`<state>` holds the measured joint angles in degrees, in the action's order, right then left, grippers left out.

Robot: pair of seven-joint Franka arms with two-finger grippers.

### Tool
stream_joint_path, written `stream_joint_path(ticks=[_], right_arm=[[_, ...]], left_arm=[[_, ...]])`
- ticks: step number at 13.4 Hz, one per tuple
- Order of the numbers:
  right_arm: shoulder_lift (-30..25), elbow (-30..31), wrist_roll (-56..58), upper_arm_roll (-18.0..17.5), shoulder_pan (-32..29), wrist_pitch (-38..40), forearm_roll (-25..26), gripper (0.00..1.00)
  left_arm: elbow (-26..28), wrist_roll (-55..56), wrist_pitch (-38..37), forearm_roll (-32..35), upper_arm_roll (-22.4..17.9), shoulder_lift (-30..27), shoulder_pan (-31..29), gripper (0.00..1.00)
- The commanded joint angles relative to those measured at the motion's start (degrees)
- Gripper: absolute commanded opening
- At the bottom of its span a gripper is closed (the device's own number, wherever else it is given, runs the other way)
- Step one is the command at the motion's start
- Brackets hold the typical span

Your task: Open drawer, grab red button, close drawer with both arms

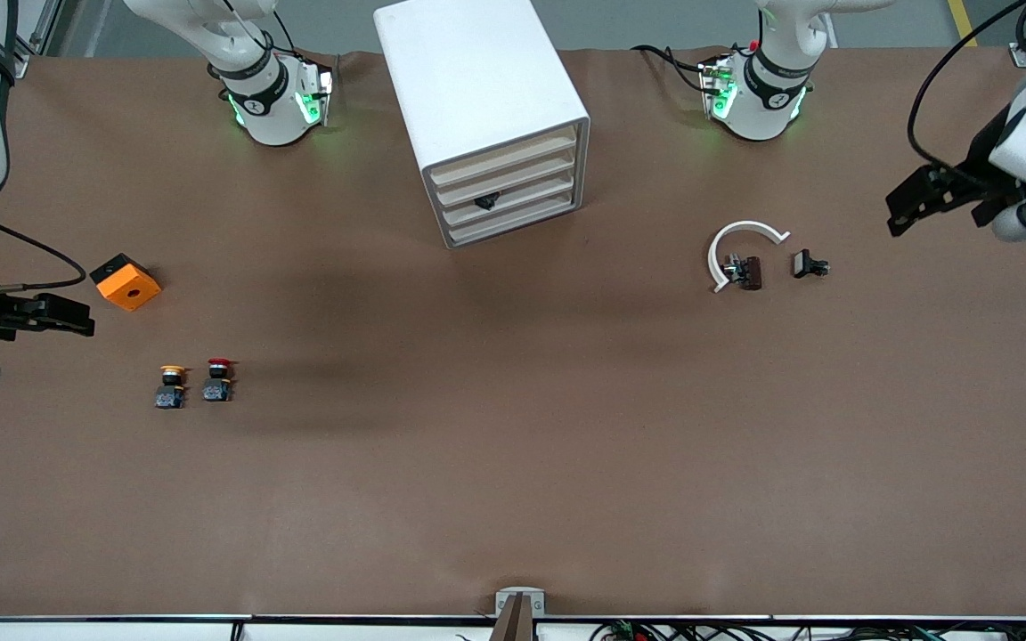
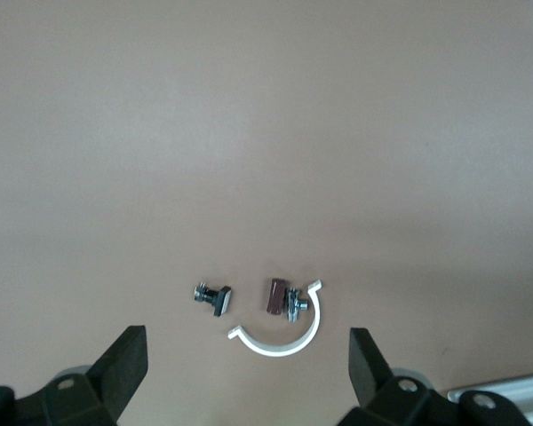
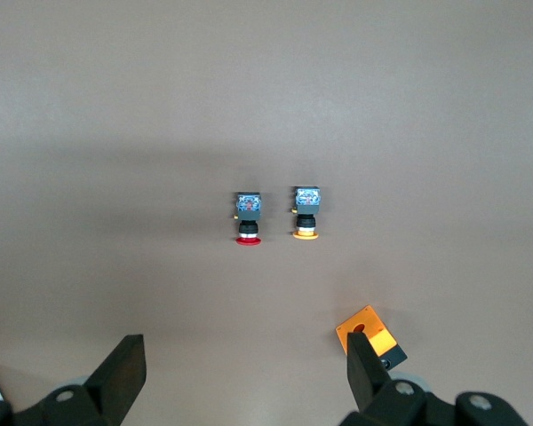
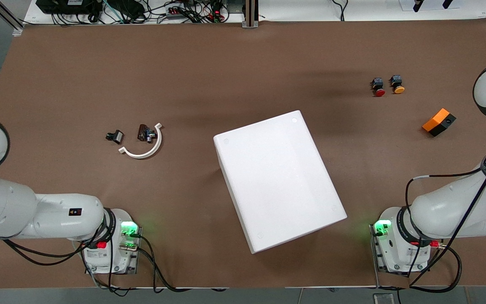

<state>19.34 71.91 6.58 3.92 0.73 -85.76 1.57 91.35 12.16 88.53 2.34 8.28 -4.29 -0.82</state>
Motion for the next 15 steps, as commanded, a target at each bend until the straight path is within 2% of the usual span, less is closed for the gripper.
stream_joint_path(ticks=[1, 4, 8, 15], right_arm=[[-3.94, 0.59, -0.16, -0.41, -0.73, 4.79, -0.26, 1.0], [-7.81, 1.83, 0.1, -0.49, -1.35, 5.86, -0.25, 1.0], [-12.56, 2.44, -0.25, -0.49, -1.44, 8.33, -0.61, 1.0], [-23.8, 18.42, -4.47, -0.49, -1.44, 2.54, -2.89, 1.0]], left_arm=[[7.68, -1.87, 0.67, -1.11, -0.72, -7.56, 1.0, 1.0], [9.1, -2.58, -0.02, -2.43, -0.81, -10.2, 1.0, 1.0], [8.93, -2.58, -0.91, -2.34, -0.81, -9.69, 0.3, 1.0], [7.53, -2.67, -0.03, -2.34, -0.8, -6.97, 0.12, 1.0]])
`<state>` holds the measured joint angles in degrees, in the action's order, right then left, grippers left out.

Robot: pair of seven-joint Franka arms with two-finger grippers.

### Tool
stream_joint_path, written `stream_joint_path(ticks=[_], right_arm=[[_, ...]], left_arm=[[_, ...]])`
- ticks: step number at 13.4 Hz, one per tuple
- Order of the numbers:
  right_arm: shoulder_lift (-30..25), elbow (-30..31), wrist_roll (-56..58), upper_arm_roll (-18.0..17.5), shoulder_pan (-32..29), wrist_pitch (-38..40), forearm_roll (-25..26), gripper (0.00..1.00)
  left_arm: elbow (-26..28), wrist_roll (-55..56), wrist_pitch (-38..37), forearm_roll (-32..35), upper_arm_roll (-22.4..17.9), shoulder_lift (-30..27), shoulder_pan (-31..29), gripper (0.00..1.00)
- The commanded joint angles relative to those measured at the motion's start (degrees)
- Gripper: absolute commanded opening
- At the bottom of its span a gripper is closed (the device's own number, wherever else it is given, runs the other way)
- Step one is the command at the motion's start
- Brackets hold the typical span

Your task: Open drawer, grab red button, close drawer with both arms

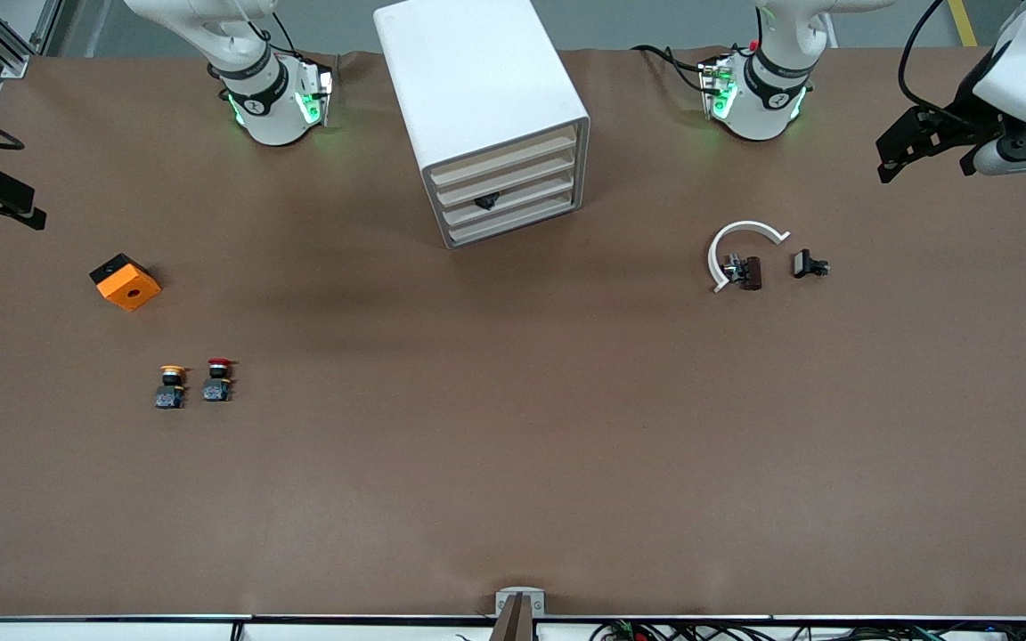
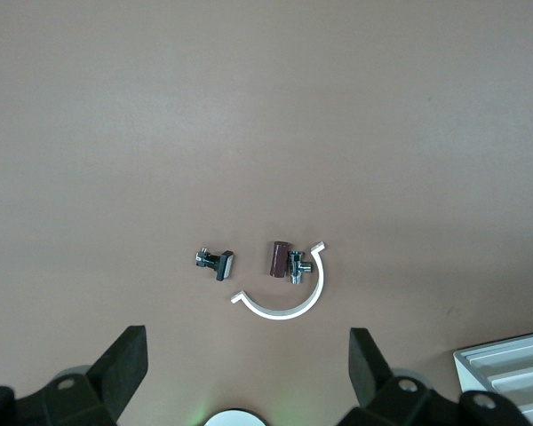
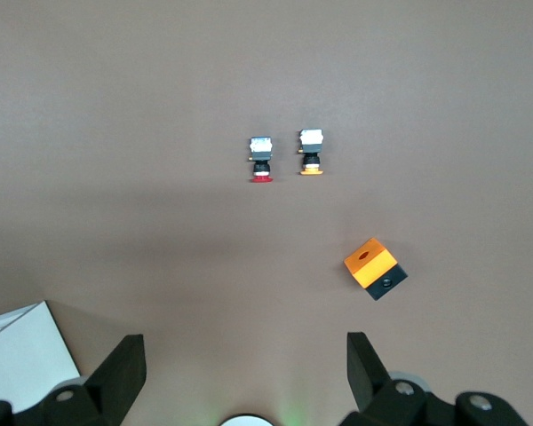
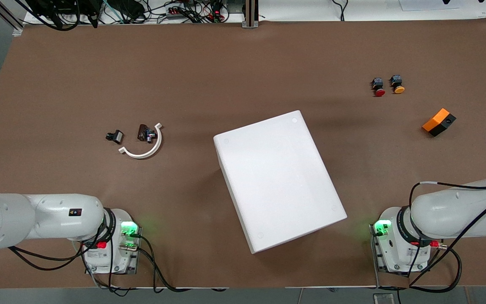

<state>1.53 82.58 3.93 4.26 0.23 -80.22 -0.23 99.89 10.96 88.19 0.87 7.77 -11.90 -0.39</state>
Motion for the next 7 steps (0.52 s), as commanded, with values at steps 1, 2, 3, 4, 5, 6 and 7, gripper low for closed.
stream_joint_path(ticks=[1, 2, 3, 4, 5, 6, 7], right_arm=[[-6.62, 8.64, -1.73, -0.83, -1.02, -3.27, -1.09, 1.0], [-6.89, 9.09, -1.73, -0.74, -1.02, -3.02, -1.09, 1.0], [-8.02, 10.13, -1.73, -0.74, -1.02, -3.19, -1.09, 1.0], [-9.69, 12.23, -1.73, -0.74, -1.02, -3.89, -1.09, 1.0], [-10.92, 13.65, -1.64, -0.83, -0.84, -4.94, -1.0, 1.0], [-11.37, 14.36, -1.55, -0.83, -0.84, -5.3, -1.0, 1.0], [-11.46, 14.54, -1.38, -0.74, -0.84, -5.39, -1.0, 1.0]], left_arm=[[-2.5, -1.47, 0.31, -0.78, -0.39, 1.96, -0.4, 1.0], [-3.29, -1.38, 0.31, -0.52, -0.39, 2.84, -0.41, 1.0], [-3.65, -1.3, 0.31, -0.34, -0.39, 3.02, -0.32, 1.0], [-3.91, -1.29, 0.49, -0.25, -0.39, 3.37, -0.32, 1.0], [-4.18, -1.29, 0.84, -0.08, -0.39, 3.64, -0.32, 1.0], [-4.18, -1.29, 1.28, -0.08, -0.39, 3.64, -0.32, 1.0], [-4.18, -1.29, 1.28, -0.08, -0.39, 3.64, -0.32, 1.0]])
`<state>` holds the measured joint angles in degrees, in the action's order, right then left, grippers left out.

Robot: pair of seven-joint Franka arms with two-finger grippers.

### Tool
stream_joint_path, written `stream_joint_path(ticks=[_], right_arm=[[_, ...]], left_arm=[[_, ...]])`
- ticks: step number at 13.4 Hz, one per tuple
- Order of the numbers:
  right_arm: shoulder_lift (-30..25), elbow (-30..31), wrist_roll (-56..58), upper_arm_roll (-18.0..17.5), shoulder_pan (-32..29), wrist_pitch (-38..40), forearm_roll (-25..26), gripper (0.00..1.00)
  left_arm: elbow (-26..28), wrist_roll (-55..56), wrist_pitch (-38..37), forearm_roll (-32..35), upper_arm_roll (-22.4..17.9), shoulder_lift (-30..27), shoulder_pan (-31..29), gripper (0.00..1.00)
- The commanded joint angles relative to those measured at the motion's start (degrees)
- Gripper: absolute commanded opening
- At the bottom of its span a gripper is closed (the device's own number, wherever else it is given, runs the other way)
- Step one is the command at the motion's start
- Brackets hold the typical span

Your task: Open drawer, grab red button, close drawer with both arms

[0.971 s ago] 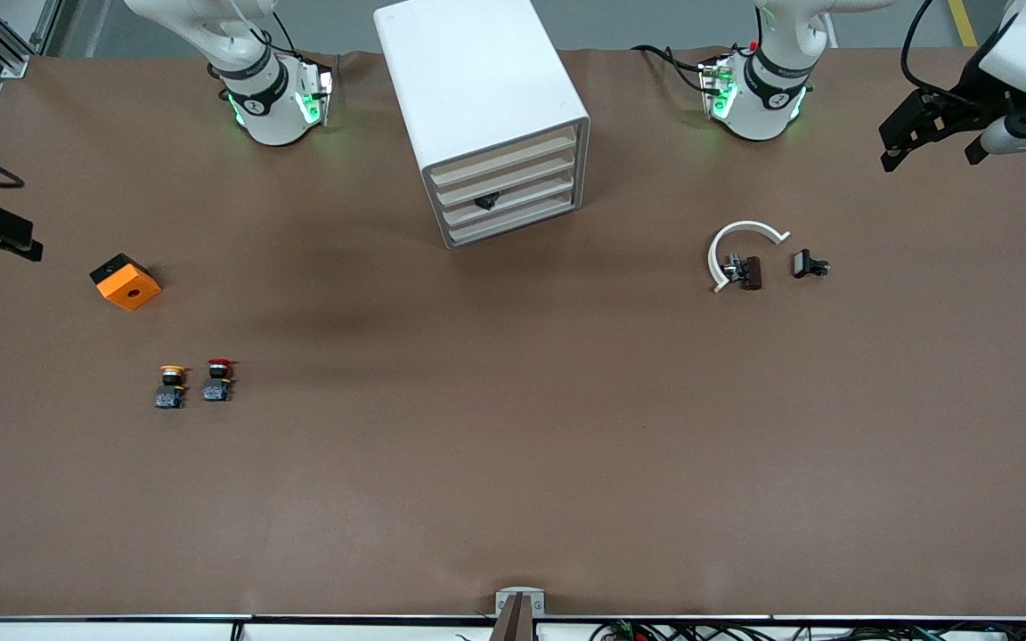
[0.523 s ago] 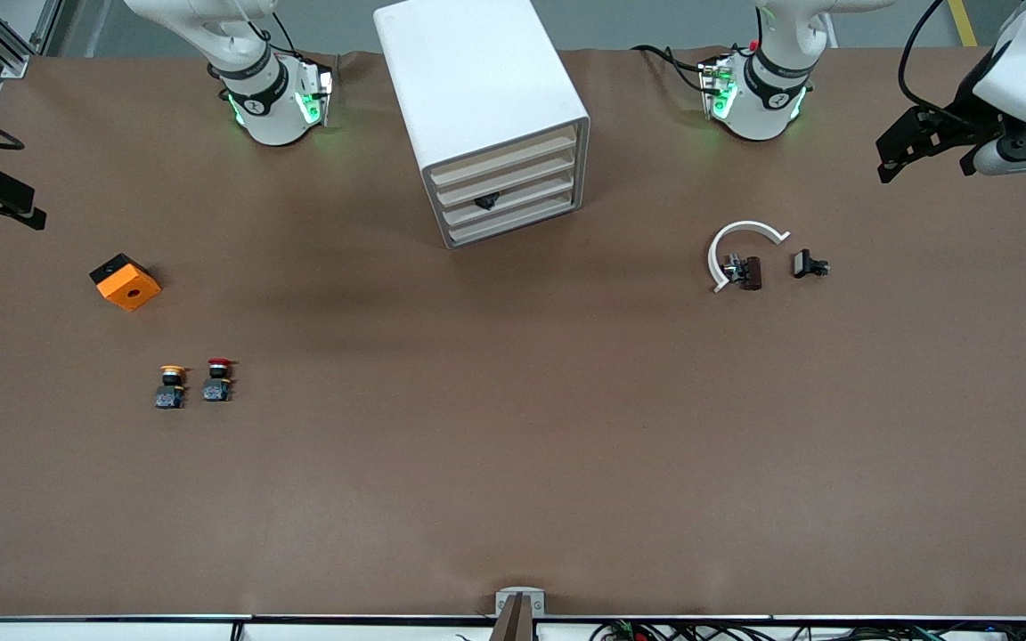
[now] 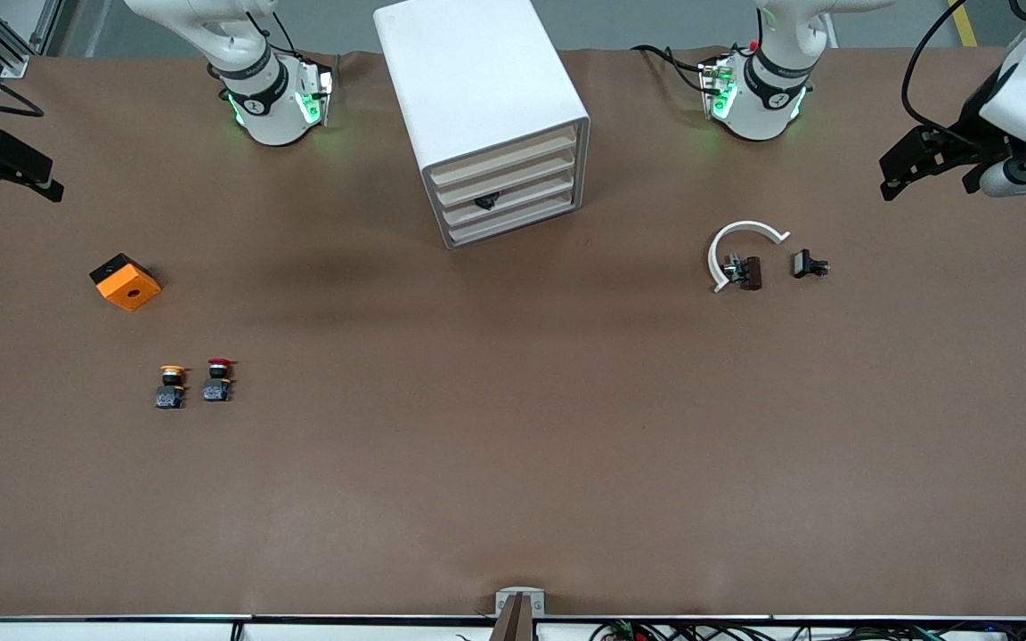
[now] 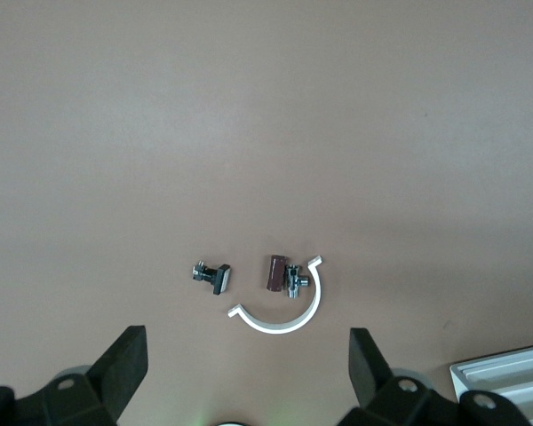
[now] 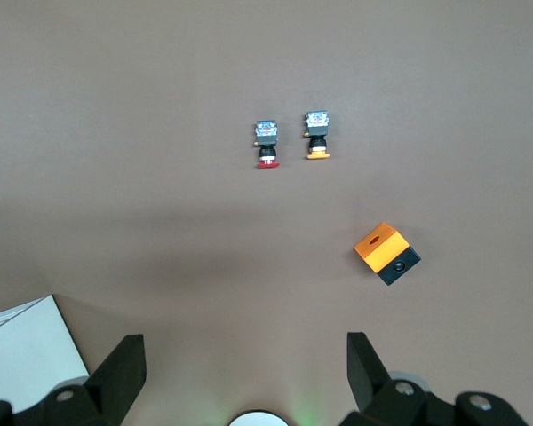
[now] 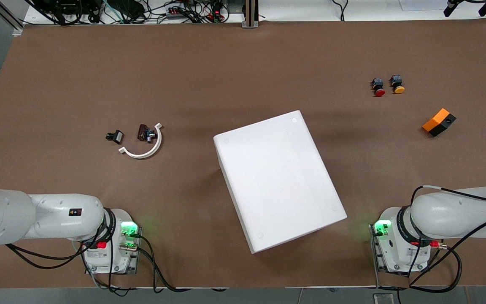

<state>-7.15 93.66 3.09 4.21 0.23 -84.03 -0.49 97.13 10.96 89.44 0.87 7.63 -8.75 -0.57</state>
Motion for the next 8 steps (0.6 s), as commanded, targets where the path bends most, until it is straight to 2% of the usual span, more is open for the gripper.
stream_joint_path(ticks=[1, 8], right_arm=[[-2.96, 3.54, -0.2, -0.7, -0.93, -1.48, -0.74, 1.0], [-3.49, 3.63, 0.51, -0.78, -0.58, -1.57, -0.47, 1.0]], left_arm=[[-1.59, -1.38, 0.03, -0.08, -0.24, 0.49, -0.13, 1.0], [-3.88, -1.12, -0.49, -0.08, -0.33, 1.54, -0.31, 1.0]])
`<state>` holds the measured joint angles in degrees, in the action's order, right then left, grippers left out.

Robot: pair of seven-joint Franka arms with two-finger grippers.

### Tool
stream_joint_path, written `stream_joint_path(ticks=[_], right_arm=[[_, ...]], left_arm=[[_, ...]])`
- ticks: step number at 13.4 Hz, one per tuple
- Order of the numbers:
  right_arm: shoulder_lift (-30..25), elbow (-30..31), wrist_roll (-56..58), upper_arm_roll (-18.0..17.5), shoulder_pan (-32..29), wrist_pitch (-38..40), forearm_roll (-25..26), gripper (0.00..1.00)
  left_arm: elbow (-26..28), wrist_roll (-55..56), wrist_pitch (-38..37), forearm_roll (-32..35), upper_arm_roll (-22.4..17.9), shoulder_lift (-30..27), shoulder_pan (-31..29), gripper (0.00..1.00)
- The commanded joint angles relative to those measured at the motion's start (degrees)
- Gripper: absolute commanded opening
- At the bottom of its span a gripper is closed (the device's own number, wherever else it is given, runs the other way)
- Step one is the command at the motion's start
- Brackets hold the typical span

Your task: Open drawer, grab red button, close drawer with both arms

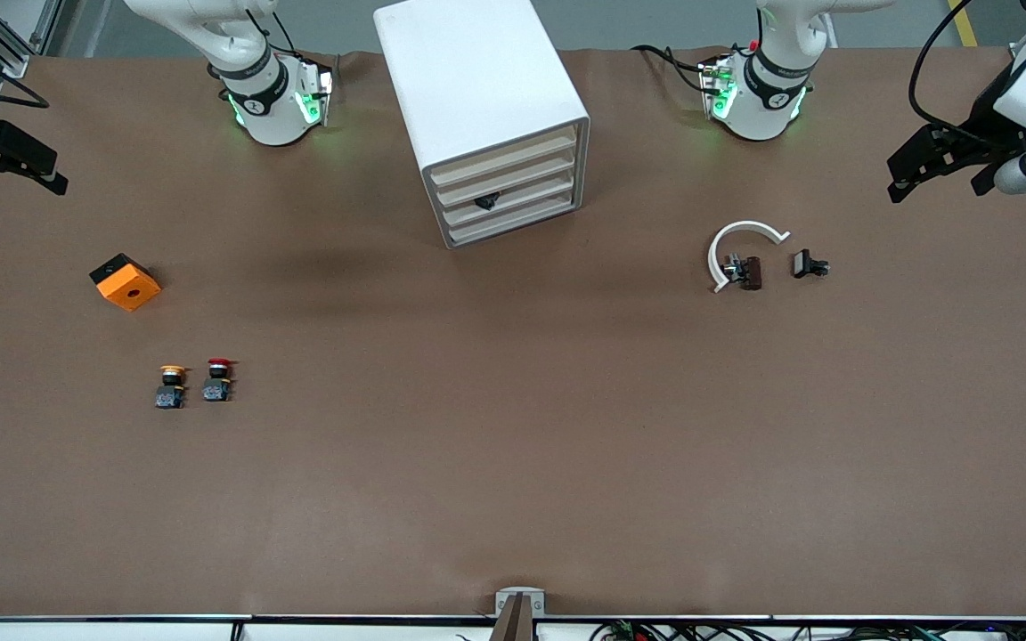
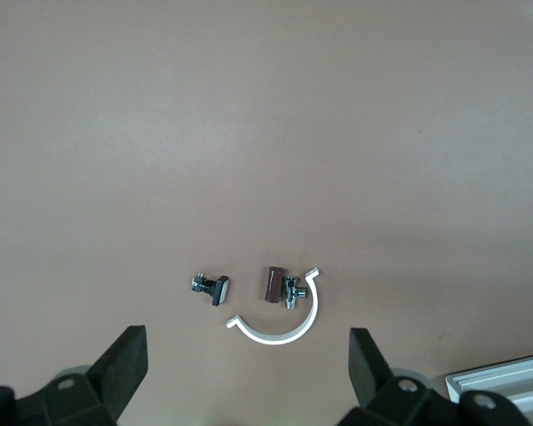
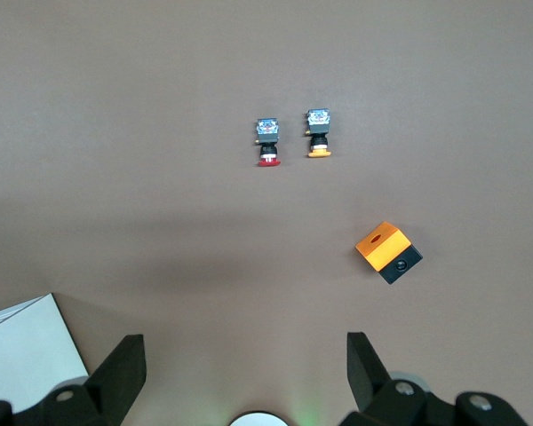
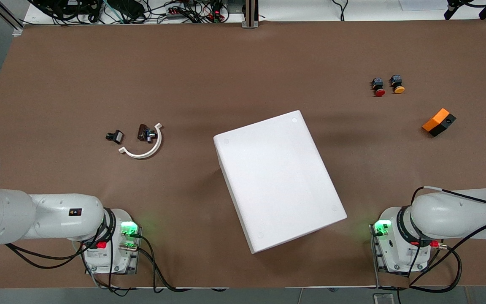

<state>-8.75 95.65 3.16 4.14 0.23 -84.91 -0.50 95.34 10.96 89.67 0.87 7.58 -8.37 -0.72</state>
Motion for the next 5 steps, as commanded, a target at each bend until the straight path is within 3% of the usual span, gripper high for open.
stream_joint_path(ticks=[1, 5], right_arm=[[-1.89, 1.64, 0.44, -0.72, -0.67, -0.7, -0.47, 1.0], [-1.89, 1.64, 0.44, -0.72, -0.75, -0.7, -0.55, 1.0]], left_arm=[[-2.18, -1.12, -0.72, -0.08, -0.28, 1.16, -0.07, 1.0], [-2.09, -1.12, -0.9, -0.17, -0.19, 1.16, -0.07, 1.0]])
